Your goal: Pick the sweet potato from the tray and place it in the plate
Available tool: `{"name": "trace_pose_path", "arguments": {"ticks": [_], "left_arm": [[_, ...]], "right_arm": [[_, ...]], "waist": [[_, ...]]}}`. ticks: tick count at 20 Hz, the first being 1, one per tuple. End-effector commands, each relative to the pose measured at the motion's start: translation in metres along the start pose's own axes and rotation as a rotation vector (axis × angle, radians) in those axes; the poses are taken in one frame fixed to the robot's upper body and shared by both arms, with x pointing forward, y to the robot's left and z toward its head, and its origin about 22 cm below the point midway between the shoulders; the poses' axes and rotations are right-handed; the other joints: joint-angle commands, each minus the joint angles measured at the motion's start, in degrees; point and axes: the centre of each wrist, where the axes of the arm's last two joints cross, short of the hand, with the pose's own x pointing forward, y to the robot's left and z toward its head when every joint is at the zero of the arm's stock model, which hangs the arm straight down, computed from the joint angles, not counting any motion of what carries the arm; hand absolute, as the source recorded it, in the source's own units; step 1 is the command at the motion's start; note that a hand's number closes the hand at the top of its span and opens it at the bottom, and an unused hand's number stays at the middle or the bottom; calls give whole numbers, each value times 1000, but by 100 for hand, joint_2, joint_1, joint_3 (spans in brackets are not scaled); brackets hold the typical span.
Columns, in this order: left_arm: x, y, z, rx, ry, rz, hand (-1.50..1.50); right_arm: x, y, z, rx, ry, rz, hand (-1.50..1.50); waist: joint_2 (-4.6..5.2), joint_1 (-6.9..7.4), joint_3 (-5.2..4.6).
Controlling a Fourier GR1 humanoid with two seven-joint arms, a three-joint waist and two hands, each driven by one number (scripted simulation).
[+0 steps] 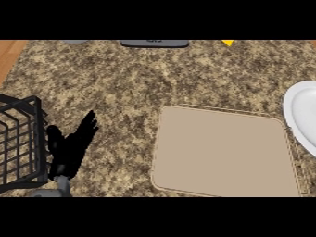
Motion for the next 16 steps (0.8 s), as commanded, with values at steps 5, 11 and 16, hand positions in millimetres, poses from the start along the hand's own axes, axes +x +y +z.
{"name": "trace_pose_path", "arguments": {"ticks": [5,11,16], "left_arm": [[1,6,-1,15,11,15,0],[-18,7,6,17,17,16,0],[1,6,0,20,0,-7,0]], "right_arm": [[-30,38,5,244,251,-5,-150],[-27,40,3,166,181,-223,-150],[-29,34,3,5,166,-397,-150]], "waist": [[-25,-53,2],[-36,-55,2],[-56,-111,4]]}}
